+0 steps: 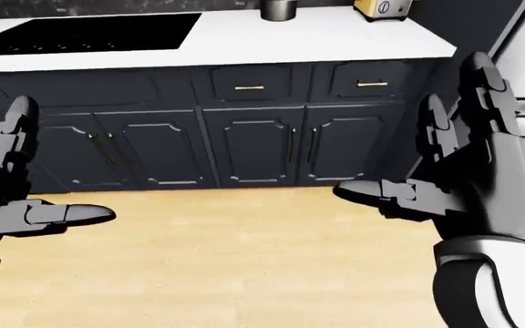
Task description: Navigate to the shelves.
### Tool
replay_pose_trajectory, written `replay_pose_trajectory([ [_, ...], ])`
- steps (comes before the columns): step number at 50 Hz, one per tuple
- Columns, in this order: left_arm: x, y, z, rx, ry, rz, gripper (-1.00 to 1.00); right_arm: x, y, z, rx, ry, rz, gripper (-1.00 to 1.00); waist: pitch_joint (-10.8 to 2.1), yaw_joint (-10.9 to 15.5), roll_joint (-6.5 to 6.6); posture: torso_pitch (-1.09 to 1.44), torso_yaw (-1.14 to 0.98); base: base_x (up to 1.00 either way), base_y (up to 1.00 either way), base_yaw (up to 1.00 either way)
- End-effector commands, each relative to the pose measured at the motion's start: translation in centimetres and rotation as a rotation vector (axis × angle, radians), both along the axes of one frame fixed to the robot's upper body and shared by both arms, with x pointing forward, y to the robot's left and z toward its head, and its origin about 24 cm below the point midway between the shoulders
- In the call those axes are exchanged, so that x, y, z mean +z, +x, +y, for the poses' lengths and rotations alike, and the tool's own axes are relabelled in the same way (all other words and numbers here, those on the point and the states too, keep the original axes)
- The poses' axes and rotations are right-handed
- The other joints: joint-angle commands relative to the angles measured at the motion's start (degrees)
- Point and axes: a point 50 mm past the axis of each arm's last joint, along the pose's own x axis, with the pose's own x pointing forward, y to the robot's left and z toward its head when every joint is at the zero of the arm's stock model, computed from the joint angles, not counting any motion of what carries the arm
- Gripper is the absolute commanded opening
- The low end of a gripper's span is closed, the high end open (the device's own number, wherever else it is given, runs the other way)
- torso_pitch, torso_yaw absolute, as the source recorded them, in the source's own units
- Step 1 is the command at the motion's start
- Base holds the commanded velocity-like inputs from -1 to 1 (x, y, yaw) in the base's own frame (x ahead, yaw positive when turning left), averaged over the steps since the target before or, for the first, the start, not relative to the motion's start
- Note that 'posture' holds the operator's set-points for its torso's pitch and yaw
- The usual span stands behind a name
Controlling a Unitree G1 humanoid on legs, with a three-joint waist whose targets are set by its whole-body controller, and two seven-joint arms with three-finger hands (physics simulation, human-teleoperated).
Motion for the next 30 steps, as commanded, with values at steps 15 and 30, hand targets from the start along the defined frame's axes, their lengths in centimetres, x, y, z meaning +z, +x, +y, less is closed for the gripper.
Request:
replay_pose_trajectory([
  [15,0.88,-0.51,0.09,0.017,0.008,-0.077,1.0,0.46,-0.4,0.28,0.014,-0.022,-0.051,1.0,-1.4,0.0,0.85,0.0,0.0,0.0,-0.04,0.0],
  [30,0.98,-0.49,0.08,0.016,0.008,-0.077,1.0,0.5,-0.42,0.37,0.021,-0.021,-0.051,1.0,-1.71,0.9,4.27,0.0,0.0,0.0,-0.6,0.0],
])
